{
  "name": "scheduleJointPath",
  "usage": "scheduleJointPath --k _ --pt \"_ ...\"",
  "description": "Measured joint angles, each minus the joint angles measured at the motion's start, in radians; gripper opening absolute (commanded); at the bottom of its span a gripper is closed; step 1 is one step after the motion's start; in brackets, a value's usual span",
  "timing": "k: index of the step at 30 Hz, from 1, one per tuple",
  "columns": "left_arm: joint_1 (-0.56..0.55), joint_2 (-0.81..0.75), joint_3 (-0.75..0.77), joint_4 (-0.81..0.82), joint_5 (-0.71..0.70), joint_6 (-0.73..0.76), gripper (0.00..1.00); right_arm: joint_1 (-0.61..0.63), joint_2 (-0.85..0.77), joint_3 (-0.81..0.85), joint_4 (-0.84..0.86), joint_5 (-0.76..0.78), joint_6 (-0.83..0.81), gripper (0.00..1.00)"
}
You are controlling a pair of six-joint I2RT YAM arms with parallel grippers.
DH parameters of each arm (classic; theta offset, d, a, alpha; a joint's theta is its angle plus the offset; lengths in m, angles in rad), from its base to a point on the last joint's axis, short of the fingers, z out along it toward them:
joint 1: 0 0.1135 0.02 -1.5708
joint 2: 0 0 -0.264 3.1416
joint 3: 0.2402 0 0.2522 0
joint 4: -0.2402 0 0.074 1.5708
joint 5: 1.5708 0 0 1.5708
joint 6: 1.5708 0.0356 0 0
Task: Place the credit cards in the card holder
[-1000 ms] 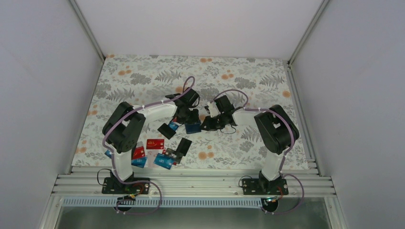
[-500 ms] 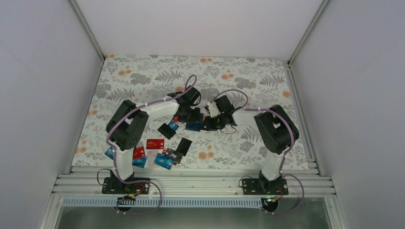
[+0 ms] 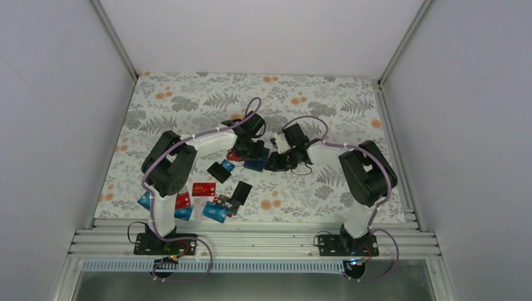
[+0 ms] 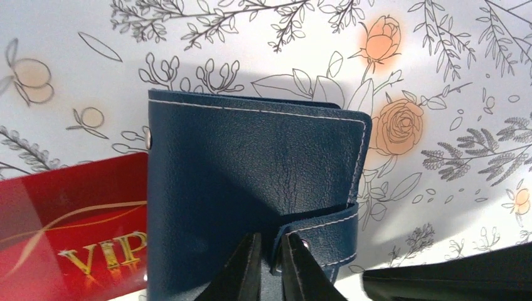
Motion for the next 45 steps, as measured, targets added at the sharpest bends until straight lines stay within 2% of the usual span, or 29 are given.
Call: scheduleJointPath --k 4,7,10,11,12,13,14,16,17,18,24,33,39,42,45 --pt "0.003 -0.016 0.0 -0.01 -0.023 0.007 0.22 0.0 -0.072 0.013 -0.063 0.036 0.003 0.28" --pt "0.01 -0.042 0.0 -0.018 -0.035 0.018 0.3 0.0 -0.146 0.042 -0.098 0.066 0.007 0.42" --pt "0.021 -0.094 0.0 -0.019 -0.049 0.03 0.43 0.0 -0.224 0.063 -0.109 0.099 0.014 0.58" --pt "0.026 -0.119 0.0 -0.018 -0.056 0.032 0.49 0.0 -0.251 0.068 -0.113 0.113 0.016 0.65" --pt "0.031 -0.168 -0.001 -0.018 -0.071 0.038 0.55 0.0 -0.276 0.075 -0.118 0.13 0.017 0.78" --pt "0.037 -0.19 -0.001 -0.017 -0.077 0.041 0.63 -0.001 -0.302 0.082 -0.124 0.147 0.018 0.96" --pt "0.042 -0.223 -0.002 -0.015 -0.088 0.048 0.71 -0.003 -0.326 0.09 -0.129 0.167 0.02 0.99" --pt "0.06 -0.311 -0.018 -0.006 -0.116 0.063 0.82 -0.008 -0.372 0.107 -0.135 0.212 0.019 1.0" --pt "0.073 -0.365 -0.03 -0.004 -0.132 0.069 0.95 -0.01 -0.398 0.12 -0.138 0.241 0.019 1.0" --pt "0.089 -0.417 -0.04 -0.006 -0.147 0.08 1.0 -0.011 -0.422 0.135 -0.143 0.275 0.02 1.0" --pt "0.156 -0.627 -0.059 -0.027 -0.306 0.138 1.0 -0.024 -0.545 0.217 -0.148 0.529 0.019 1.0" --pt "0.171 -0.776 -0.143 -0.063 -0.655 0.157 1.0 -0.056 -0.73 0.16 -0.072 0.889 0.0 1.0" --pt "0.179 -0.914 -0.317 0.106 -0.834 0.283 1.0 -0.06 -0.775 0.123 -0.013 0.877 -0.152 1.0" --pt "0.197 -0.908 -0.419 0.244 -0.897 0.376 1.0 -0.062 -0.741 0.108 0.032 0.883 -0.233 1.0" --pt "0.272 -0.863 -0.524 0.365 -0.869 0.431 1.0 -0.086 -0.726 0.01 0.134 0.871 -0.293 1.0"
